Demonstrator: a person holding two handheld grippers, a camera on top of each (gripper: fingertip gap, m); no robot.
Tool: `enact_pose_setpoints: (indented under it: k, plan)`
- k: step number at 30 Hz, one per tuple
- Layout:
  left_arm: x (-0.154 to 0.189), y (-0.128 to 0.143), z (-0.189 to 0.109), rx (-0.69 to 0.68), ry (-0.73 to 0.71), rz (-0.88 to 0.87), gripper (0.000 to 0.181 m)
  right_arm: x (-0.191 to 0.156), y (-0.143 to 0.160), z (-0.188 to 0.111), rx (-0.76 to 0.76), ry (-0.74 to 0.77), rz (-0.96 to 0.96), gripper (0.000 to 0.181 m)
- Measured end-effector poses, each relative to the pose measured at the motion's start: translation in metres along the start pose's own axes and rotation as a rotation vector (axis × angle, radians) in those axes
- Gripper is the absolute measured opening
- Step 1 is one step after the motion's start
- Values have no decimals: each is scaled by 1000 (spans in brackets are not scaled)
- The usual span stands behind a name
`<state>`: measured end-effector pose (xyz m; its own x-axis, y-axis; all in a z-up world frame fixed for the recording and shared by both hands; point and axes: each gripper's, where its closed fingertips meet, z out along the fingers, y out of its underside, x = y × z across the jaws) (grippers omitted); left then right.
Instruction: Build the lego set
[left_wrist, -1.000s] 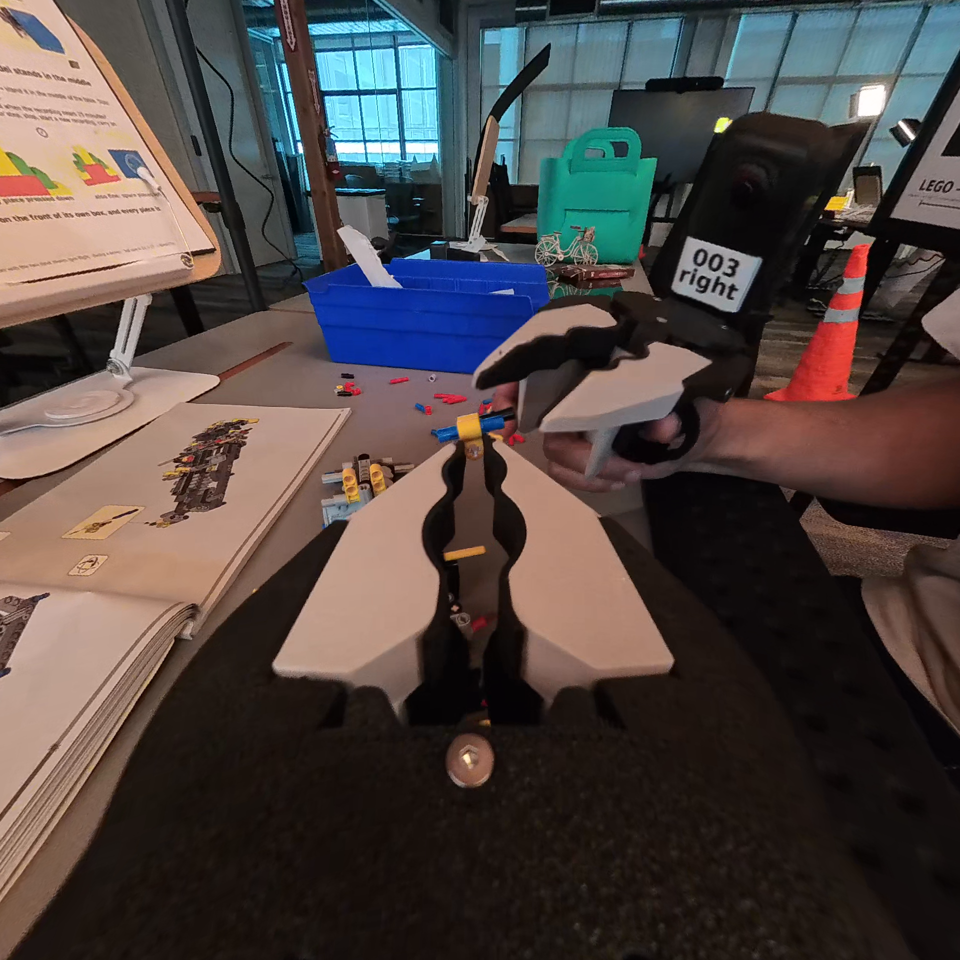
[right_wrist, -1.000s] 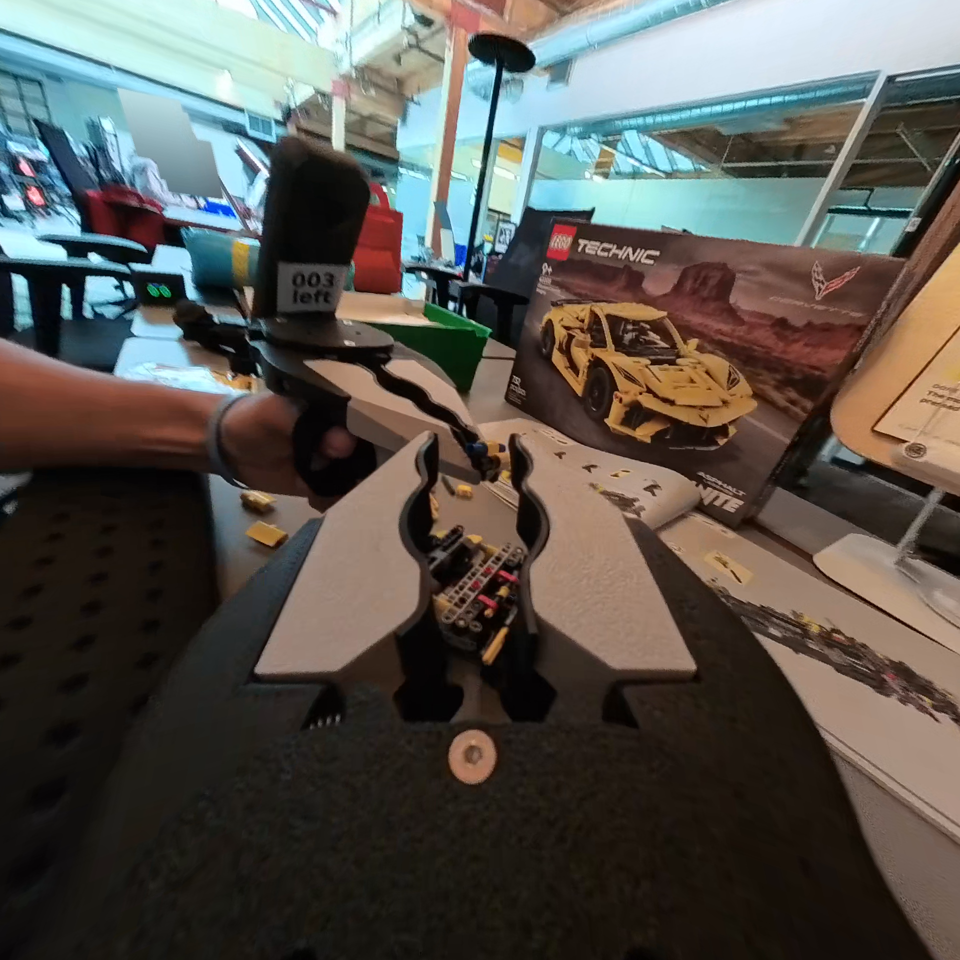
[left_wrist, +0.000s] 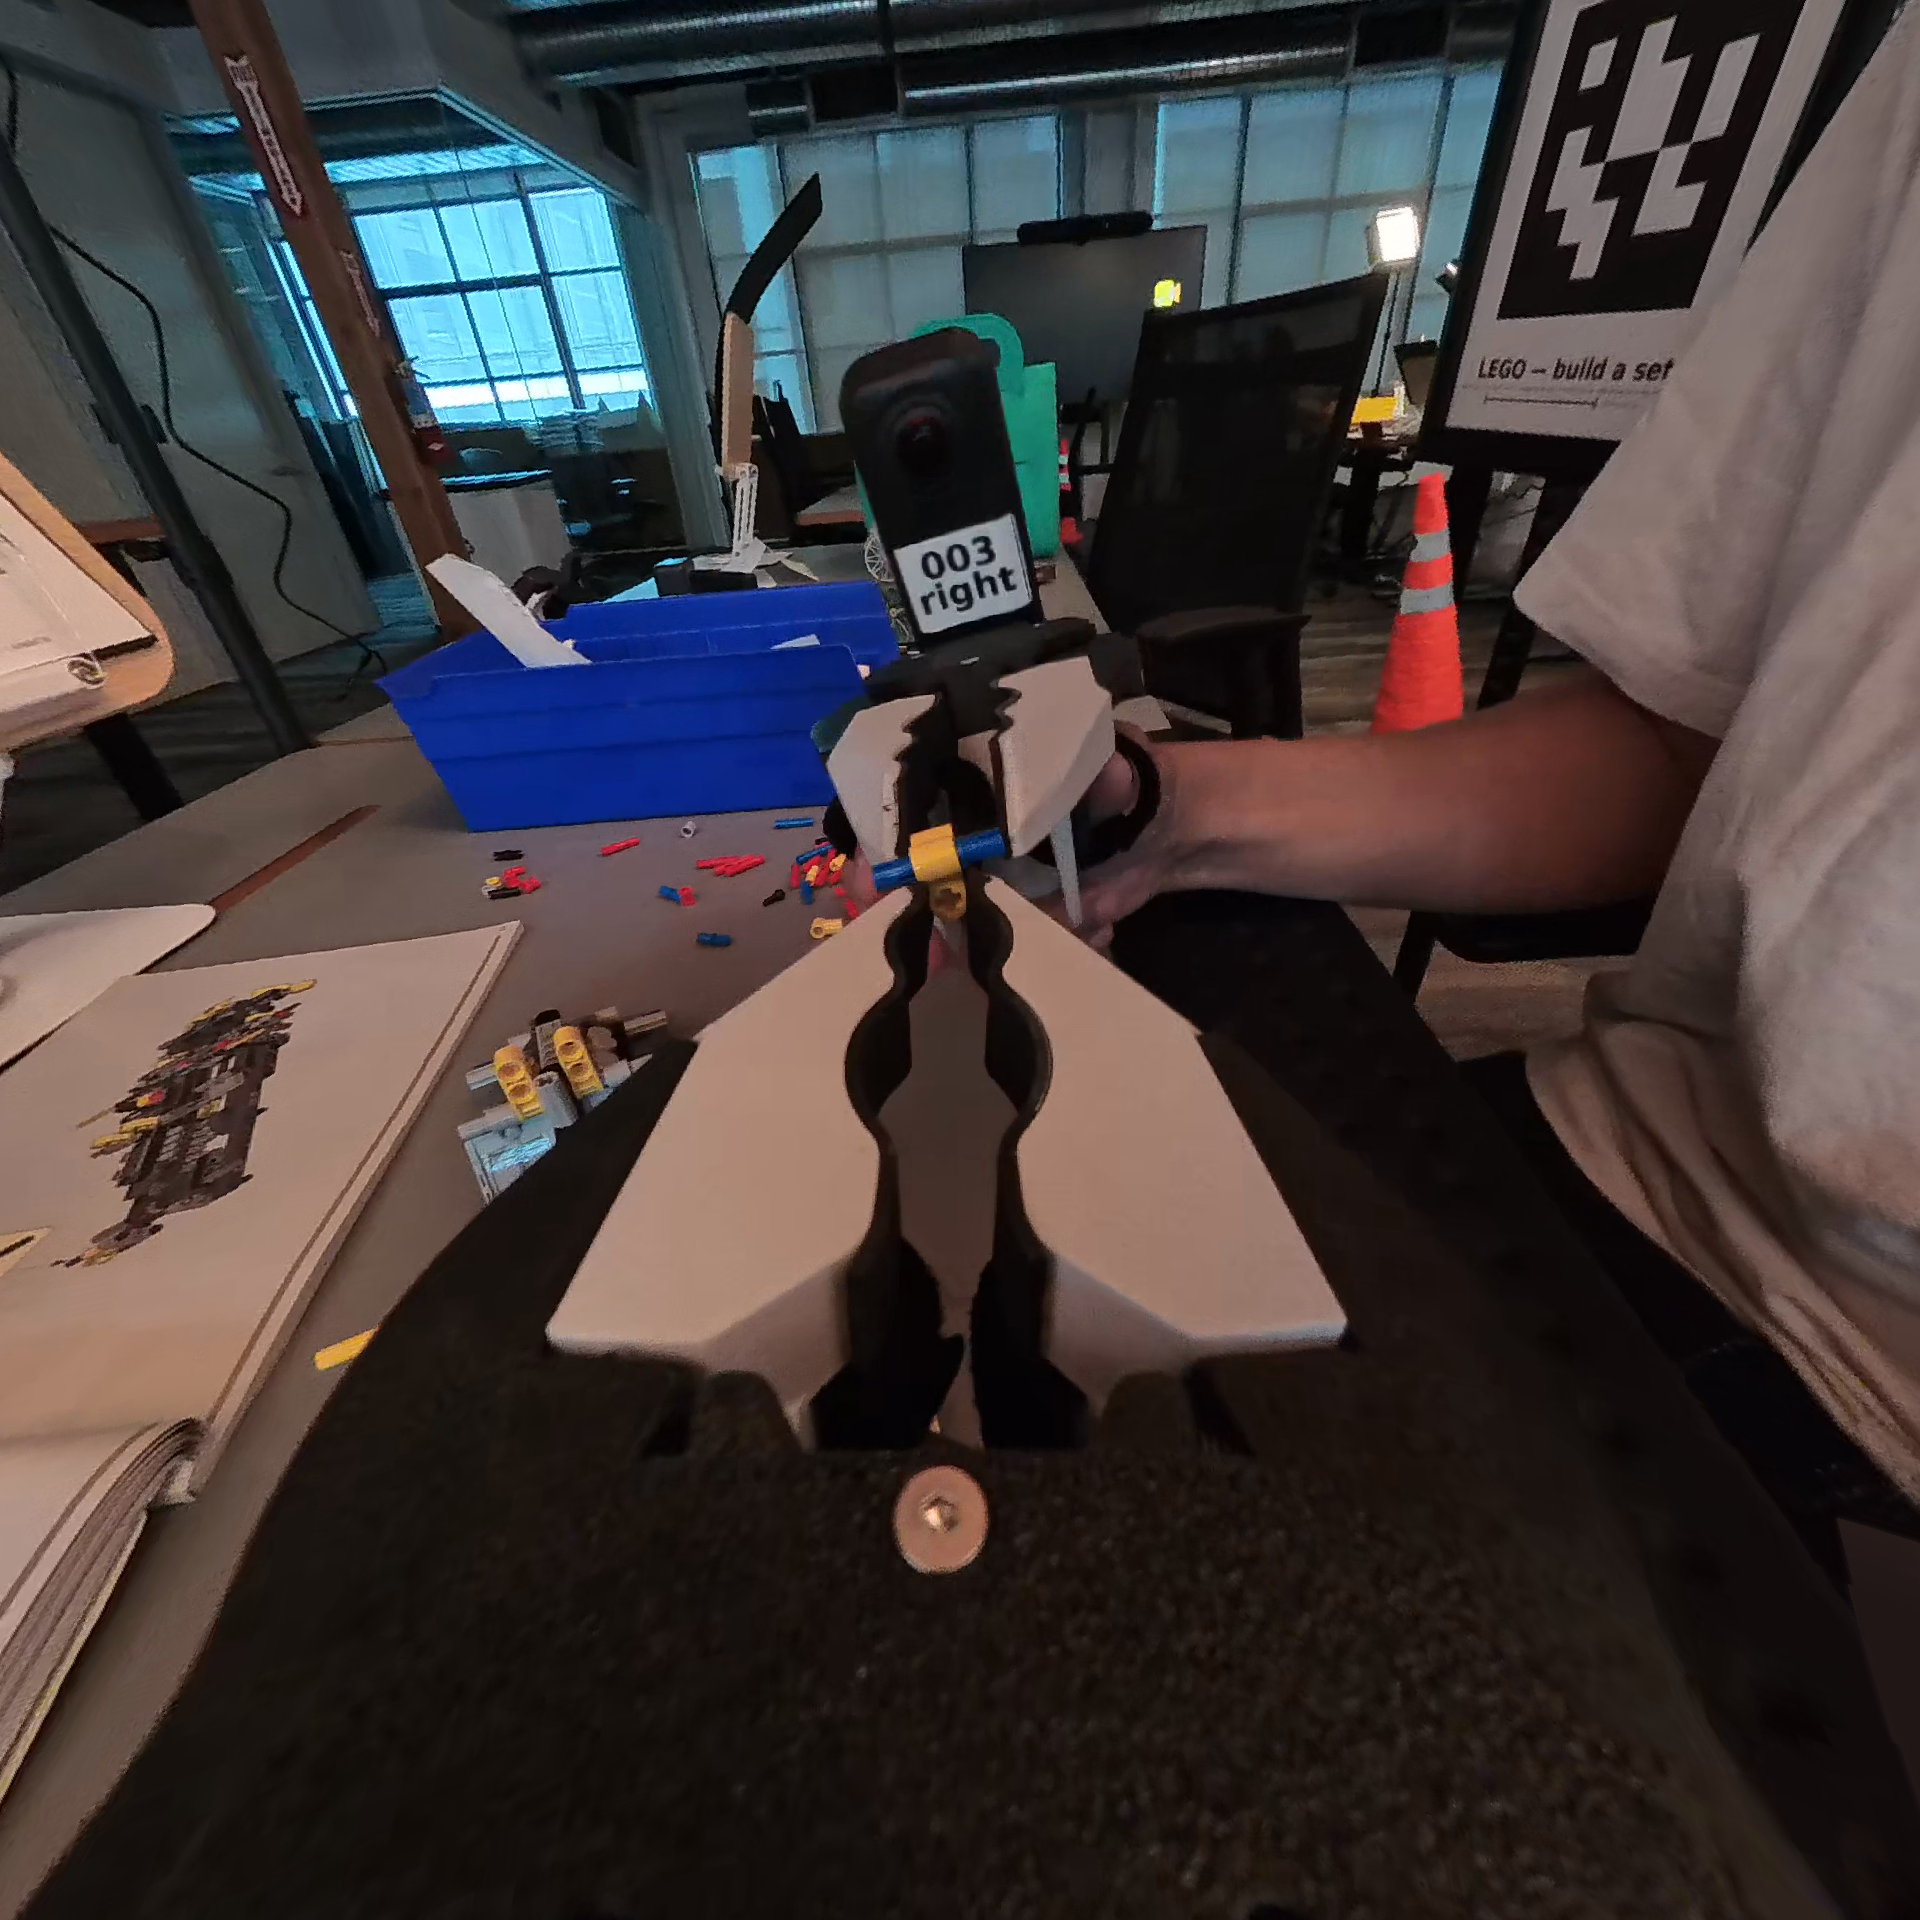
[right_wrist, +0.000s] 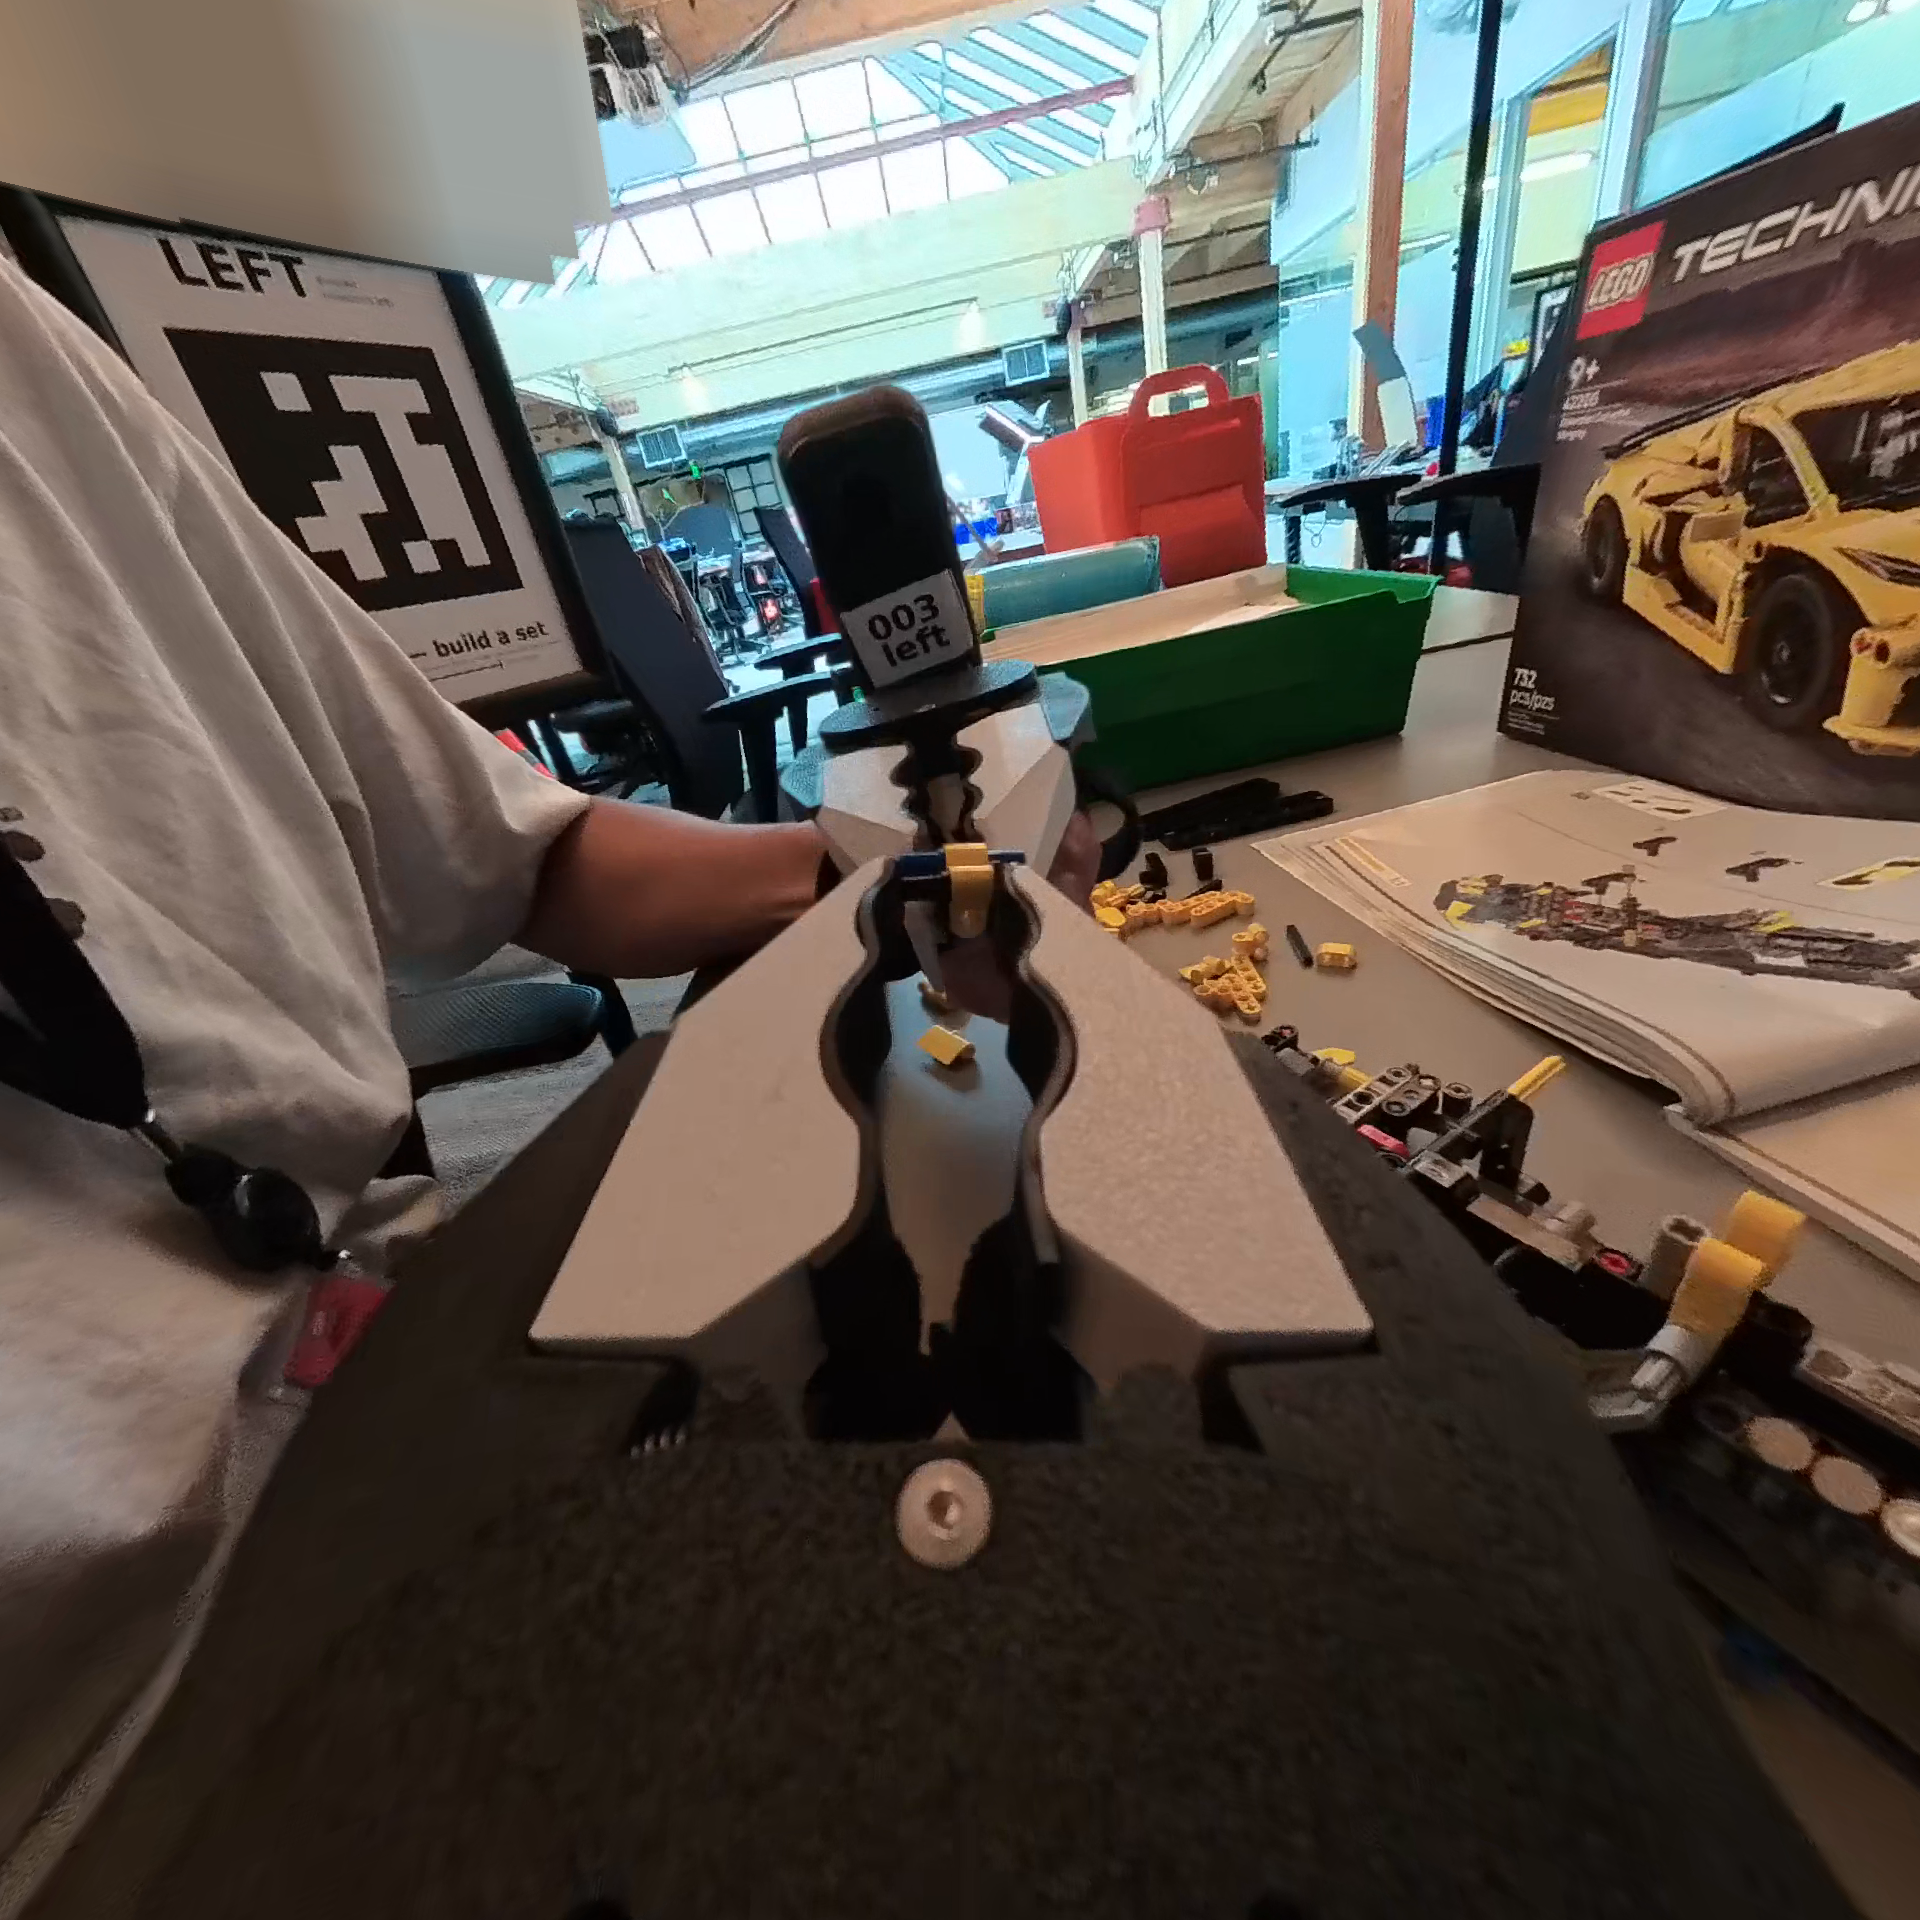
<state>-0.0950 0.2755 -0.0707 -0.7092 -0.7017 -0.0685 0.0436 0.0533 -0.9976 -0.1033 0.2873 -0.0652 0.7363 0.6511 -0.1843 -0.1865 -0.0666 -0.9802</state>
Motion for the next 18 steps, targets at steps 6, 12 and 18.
enact_pose_setpoints:
  k: [6, 12, 18]
  plan:
    - [-3, 2, -1, -13, -16, 8, 7, 5, 0, 0, 2, 26, -3, 18]
    - [-11, 4, -1, -38, -80, 61, 7, 15, 0, -1, -1, 108, -70, 25]
    - [-16, 8, -1, -69, -120, 98, 7, 18, 3, -1, -23, 126, -110, 18]
